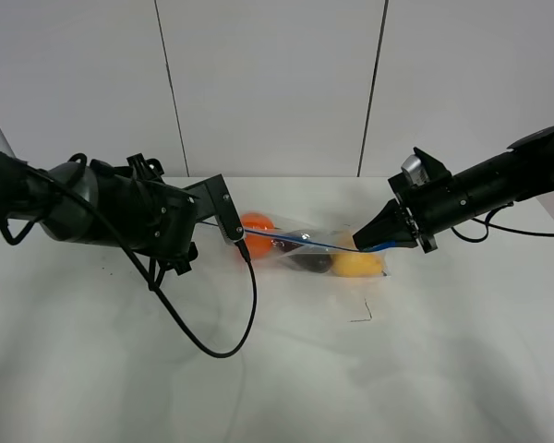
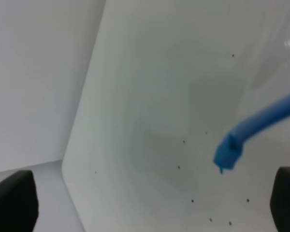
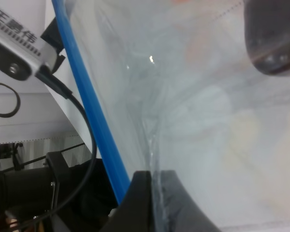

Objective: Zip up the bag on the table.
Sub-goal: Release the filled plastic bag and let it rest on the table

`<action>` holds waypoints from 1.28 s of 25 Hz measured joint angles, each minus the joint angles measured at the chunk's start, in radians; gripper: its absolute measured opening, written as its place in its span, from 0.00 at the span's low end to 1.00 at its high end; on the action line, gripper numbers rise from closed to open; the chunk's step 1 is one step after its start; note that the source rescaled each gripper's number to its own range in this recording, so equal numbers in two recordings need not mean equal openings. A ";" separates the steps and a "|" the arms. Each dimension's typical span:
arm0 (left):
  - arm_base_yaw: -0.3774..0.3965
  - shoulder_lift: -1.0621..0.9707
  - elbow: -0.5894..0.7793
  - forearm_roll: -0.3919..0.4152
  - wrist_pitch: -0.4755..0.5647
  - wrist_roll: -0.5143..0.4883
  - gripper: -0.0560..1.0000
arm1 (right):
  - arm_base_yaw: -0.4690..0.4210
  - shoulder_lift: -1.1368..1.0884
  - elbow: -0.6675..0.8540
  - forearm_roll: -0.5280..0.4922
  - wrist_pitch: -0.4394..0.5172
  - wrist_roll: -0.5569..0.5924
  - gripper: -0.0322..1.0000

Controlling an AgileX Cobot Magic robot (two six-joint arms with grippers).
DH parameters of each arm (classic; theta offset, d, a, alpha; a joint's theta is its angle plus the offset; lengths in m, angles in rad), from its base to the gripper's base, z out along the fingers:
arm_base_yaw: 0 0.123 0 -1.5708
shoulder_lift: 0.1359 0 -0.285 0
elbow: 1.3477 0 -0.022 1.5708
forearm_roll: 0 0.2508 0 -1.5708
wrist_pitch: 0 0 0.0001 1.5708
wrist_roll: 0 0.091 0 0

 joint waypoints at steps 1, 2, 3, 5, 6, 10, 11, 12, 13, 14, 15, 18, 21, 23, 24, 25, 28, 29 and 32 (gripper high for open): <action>0.000 0.000 -0.014 -0.009 0.007 0.006 1.00 | 0.000 0.000 0.000 0.000 0.000 0.000 0.03; 0.000 0.000 -0.029 -0.019 0.021 0.010 1.00 | 0.000 0.000 0.000 0.000 0.000 0.000 0.03; 0.000 0.000 -0.044 -0.036 0.039 0.011 1.00 | 0.000 0.000 0.000 0.000 0.000 0.000 0.03; 0.000 0.000 -0.091 -0.099 0.082 0.029 1.00 | 0.000 0.000 0.000 0.000 0.000 -0.004 0.03; 0.002 0.000 -0.118 -0.152 0.106 0.068 1.00 | 0.000 0.000 0.000 0.000 0.000 -0.008 0.03; 0.029 0.000 -0.234 -0.419 0.155 0.275 1.00 | 0.000 0.000 0.000 0.000 0.000 -0.008 0.03; 0.043 0.000 -0.264 -0.478 0.164 0.319 1.00 | 0.000 0.000 0.000 0.000 0.000 -0.008 0.03; 0.070 -0.001 -0.297 -0.549 0.177 0.353 1.00 | 0.000 0.000 0.000 0.000 0.000 -0.009 0.03; 0.093 -0.003 -0.319 -0.593 0.191 0.374 1.00 | 0.000 0.000 0.000 0.000 0.000 -0.010 0.03; 0.125 -0.009 -0.339 -0.640 0.205 0.394 1.00 | 0.000 0.000 0.000 0.000 0.000 -0.010 0.03; 0.153 -0.016 -0.353 -0.674 0.215 0.404 1.00 | 0.000 0.000 0.000 0.000 0.000 -0.011 0.03; 0.252 -0.062 -0.369 -0.763 0.229 0.415 1.00 | 0.000 0.000 0.000 0.000 0.000 -0.011 0.03; 0.368 -0.129 -0.369 -0.858 0.237 0.415 1.00 | 0.000 0.000 0.000 -0.001 0.000 -0.012 0.03; 0.455 -0.177 -0.369 -0.943 0.239 0.415 1.00 | 0.000 0.000 0.000 -0.001 0.000 -0.012 0.03; 0.492 -0.195 -0.369 -0.987 0.243 0.416 1.00 | 0.000 0.000 0.000 -0.001 0.000 -0.012 0.03; 0.535 -0.215 -0.369 -1.027 0.248 0.425 1.00 | 0.000 0.000 0.000 -0.001 0.000 -0.013 0.03; 0.639 -0.267 -0.368 -1.121 0.274 0.491 1.00 | 0.000 0.000 0.000 -0.001 0.000 -0.015 0.03; 0.667 -0.284 -0.361 -1.141 0.282 0.520 1.00 | 0.000 0.000 0.000 -0.001 0.000 -0.015 0.03; 0.723 -0.342 -0.322 -1.162 0.296 0.562 1.00 | 0.000 0.000 0.000 -0.001 0.000 -0.015 0.03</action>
